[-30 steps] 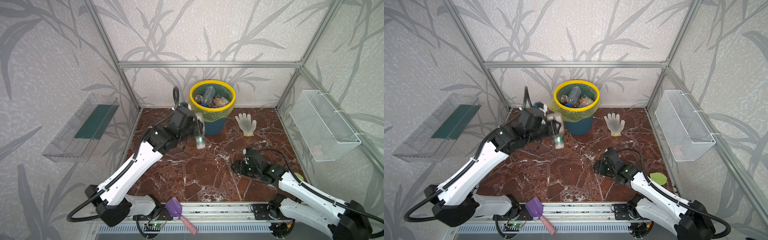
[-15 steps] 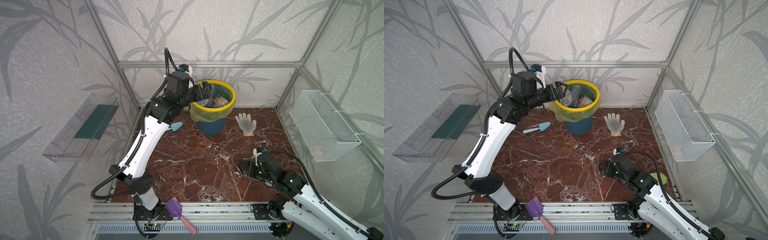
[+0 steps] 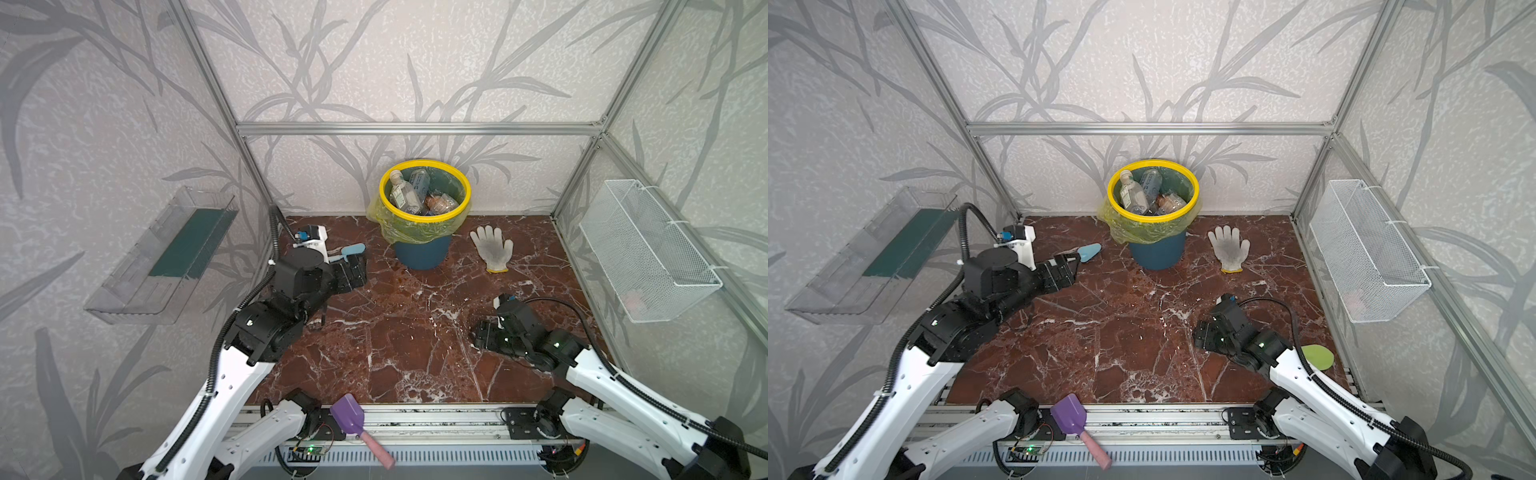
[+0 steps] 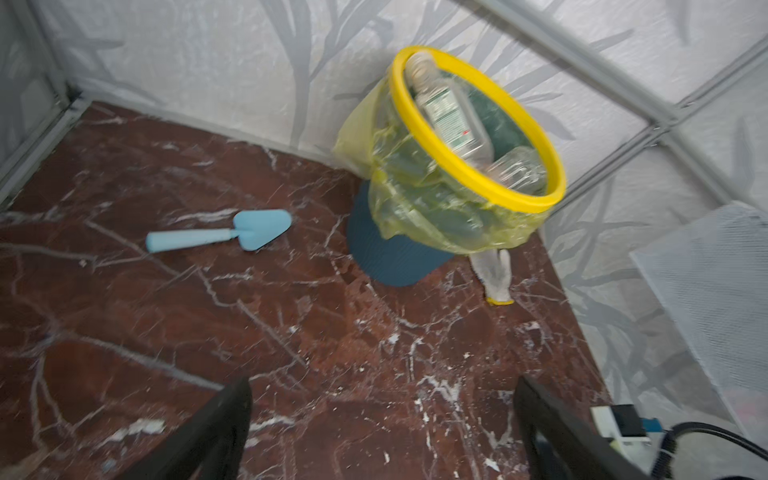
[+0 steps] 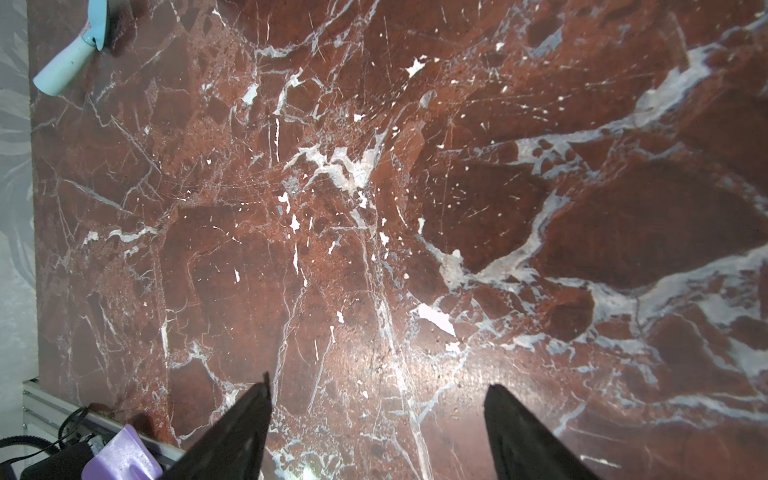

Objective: Throw the plastic bottles in the bin

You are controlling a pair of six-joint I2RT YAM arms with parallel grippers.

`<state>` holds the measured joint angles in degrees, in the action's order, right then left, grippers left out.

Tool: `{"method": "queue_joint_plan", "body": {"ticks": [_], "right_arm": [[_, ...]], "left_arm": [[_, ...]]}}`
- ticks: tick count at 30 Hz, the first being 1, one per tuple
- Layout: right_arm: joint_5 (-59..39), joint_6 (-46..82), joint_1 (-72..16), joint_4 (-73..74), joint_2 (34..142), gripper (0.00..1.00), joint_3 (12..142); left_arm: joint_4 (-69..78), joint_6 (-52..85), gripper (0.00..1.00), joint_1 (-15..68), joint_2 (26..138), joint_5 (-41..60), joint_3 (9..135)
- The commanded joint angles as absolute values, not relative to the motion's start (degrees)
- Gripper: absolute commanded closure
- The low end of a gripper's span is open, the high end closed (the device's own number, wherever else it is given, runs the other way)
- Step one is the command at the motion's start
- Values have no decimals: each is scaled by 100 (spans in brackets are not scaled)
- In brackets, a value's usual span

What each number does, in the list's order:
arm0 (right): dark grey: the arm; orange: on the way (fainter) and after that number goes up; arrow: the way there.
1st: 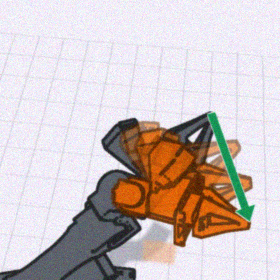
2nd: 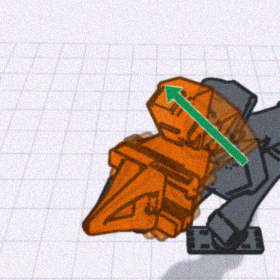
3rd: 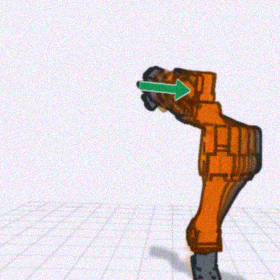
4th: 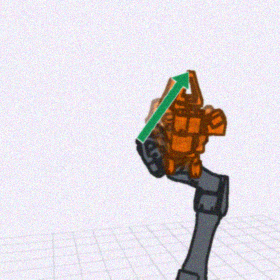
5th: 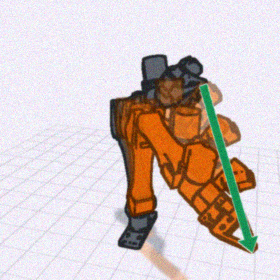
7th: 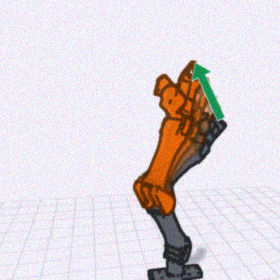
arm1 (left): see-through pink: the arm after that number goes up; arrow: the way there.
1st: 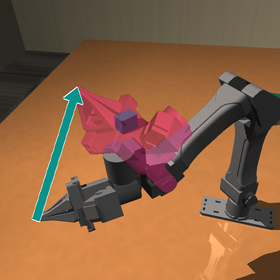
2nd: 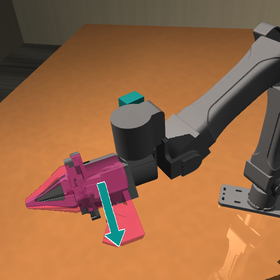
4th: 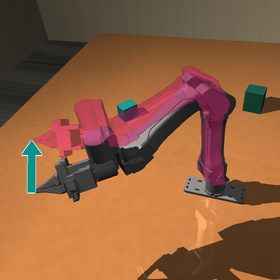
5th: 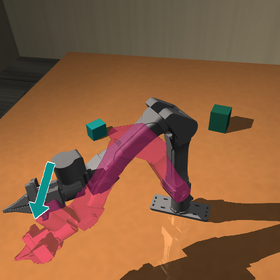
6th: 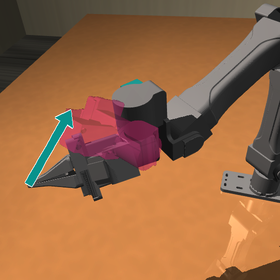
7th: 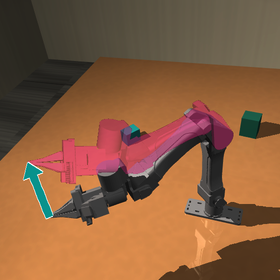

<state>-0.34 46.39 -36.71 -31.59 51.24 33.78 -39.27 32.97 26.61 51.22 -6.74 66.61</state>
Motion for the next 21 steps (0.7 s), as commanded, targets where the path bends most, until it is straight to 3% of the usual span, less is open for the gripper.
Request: {"method": "queue_joint_plan", "body": {"ticks": [1,9,17,21], "right_arm": [[-164,4183,-3305,-2859,5291,19,3683],[-308,2768,-1583,-1990,5202,20,3757],[1273,726,-1251,1149,4628,9,2117],[1948,299,-1110,2319,4708,6,1386]], "left_arm": [[-3649,3424,2,2321,4986,-903,6164],[-2688,3564,1,1538,4920,-2138,4951],[-1231,3126,1,1516,4562,-4207,3430],[-1002,3098,1,1514,4669,-5095,2903]]}}
